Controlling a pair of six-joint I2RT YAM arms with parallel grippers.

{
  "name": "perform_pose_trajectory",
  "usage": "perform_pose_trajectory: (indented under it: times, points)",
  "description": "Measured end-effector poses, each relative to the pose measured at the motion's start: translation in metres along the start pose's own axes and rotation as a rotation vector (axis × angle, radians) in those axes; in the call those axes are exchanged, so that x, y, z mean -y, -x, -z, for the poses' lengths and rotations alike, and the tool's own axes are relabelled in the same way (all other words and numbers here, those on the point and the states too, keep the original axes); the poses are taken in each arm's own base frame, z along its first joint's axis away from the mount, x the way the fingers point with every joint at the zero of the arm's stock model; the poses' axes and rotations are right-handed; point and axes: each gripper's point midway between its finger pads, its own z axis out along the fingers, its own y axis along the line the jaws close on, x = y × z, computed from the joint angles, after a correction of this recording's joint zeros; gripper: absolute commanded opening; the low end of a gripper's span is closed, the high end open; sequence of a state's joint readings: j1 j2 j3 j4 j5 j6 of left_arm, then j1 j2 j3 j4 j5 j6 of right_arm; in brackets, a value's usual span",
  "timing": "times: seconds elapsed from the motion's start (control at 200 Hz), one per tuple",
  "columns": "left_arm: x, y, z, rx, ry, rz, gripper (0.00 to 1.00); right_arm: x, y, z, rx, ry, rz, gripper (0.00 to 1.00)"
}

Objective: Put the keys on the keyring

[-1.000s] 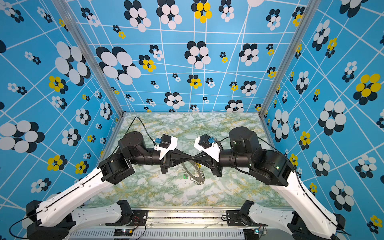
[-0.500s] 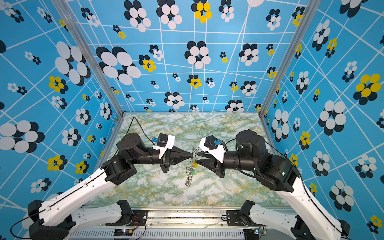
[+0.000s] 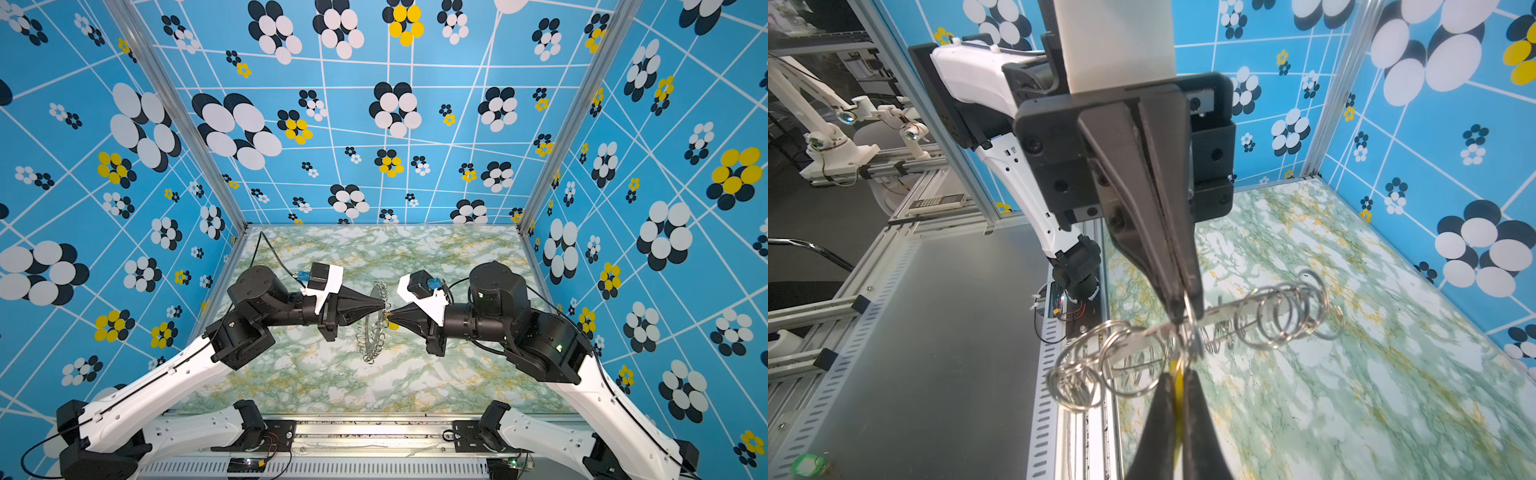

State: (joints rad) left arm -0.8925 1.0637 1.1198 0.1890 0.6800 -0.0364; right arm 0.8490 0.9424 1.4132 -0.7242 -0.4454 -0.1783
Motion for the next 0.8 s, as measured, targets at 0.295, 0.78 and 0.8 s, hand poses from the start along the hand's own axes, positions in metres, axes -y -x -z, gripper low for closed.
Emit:
perform_pose_trajectory:
  times: [0.295,0.78,0.8]
  points:
    - [-0.002,-0.004,-0.002,0.02,-0.001,0.02,0.0,-0.004,-0.001,-0.012,0.027,0.055,-0.043,0.0]
    - [-0.007,0.006,-0.004,0.082,-0.004,0.045,0.0,0.0,0.012,-0.013,0.084,0.049,-0.045,0.0]
    - [-0.007,0.006,-0.004,0.082,-0.004,0.044,0.0,0.0,0.012,-0.013,0.084,0.047,-0.045,0.02]
